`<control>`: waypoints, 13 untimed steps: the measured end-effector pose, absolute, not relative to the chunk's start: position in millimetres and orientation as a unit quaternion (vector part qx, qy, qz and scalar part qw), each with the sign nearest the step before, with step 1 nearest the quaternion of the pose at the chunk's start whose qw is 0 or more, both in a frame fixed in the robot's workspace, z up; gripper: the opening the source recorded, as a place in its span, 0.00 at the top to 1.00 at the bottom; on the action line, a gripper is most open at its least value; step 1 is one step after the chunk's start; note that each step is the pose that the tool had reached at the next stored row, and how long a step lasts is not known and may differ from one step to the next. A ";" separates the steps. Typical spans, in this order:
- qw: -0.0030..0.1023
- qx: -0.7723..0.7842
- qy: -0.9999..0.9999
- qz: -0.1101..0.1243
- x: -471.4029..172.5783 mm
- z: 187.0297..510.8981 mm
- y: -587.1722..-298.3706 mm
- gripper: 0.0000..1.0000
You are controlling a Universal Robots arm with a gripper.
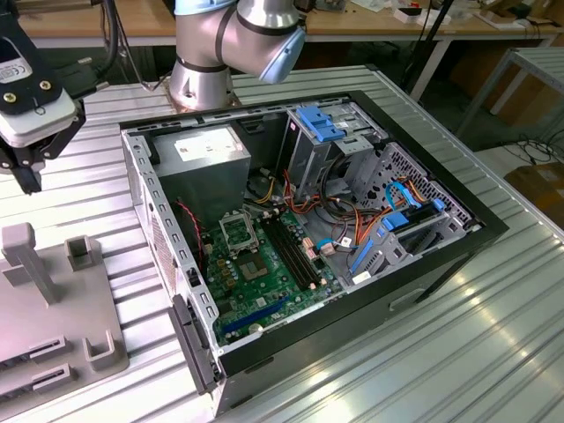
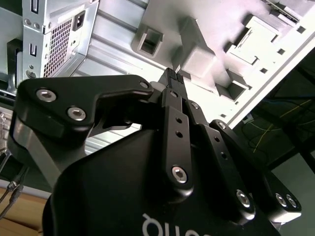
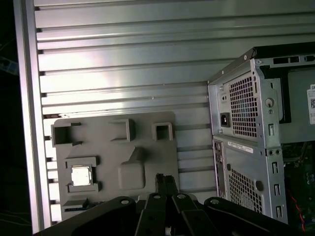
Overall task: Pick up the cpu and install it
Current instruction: 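Reach for the cpu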
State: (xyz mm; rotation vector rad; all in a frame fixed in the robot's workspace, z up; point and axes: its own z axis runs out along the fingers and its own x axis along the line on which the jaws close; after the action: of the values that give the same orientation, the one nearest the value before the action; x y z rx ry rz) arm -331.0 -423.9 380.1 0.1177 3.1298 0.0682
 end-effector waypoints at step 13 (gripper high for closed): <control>0.004 0.038 0.999 0.022 -358.2 379.6 -423.9 0.89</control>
State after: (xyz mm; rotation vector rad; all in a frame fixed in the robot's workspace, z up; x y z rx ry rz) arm -358.2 -423.9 379.6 0.1178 3.1305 0.0682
